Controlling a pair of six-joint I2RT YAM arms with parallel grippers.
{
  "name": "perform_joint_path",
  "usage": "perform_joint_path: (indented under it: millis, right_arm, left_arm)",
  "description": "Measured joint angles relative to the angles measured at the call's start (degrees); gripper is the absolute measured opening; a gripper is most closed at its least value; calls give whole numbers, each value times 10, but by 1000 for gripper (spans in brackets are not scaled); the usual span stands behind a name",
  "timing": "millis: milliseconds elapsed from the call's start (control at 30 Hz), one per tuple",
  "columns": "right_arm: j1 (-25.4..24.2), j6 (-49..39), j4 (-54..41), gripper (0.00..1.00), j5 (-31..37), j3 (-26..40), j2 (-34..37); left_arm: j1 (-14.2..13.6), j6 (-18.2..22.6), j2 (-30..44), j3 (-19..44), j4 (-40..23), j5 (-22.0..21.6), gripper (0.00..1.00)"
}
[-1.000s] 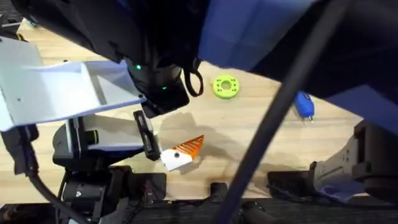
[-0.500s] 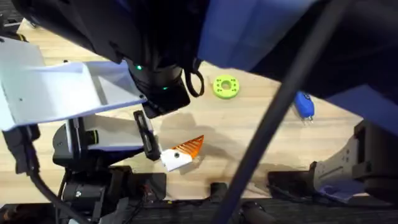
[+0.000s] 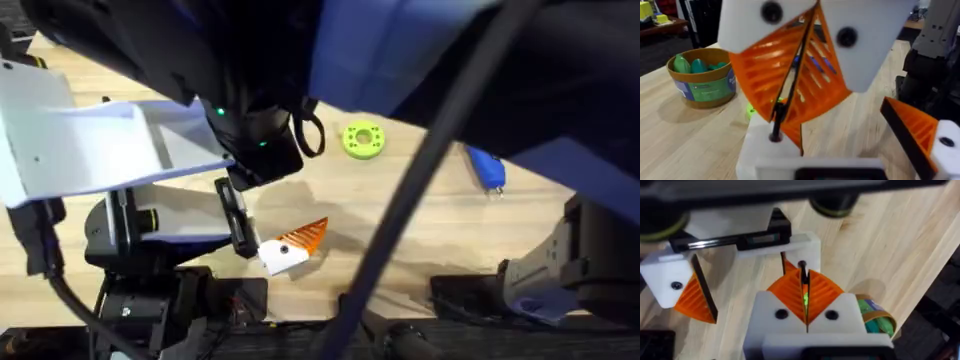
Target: Pick up the gripper from the table and insert it into the empty holder that is missing its gripper. Then pick up a screw, insert it into the mounting hole, and use the screwdriver to tighten it. Finally, clean up the table by picking up the vegetable and placing it into the bucket.
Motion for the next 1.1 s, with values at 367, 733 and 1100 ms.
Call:
perform_joint_path:
  millis: [367, 733, 1100]
  right_arm:
    - [0, 0, 5, 6, 0, 0, 6]
    - [0, 0, 9, 6, -7, 0, 6]
    - [0, 2, 9, 6, -9, 2, 22]
  left_arm:
    - [0, 0, 0, 0, 0, 0, 985]
    - [0, 0, 0, 0, 0, 0, 985]
    - [1, -7, 2, 0, 0, -1, 986]
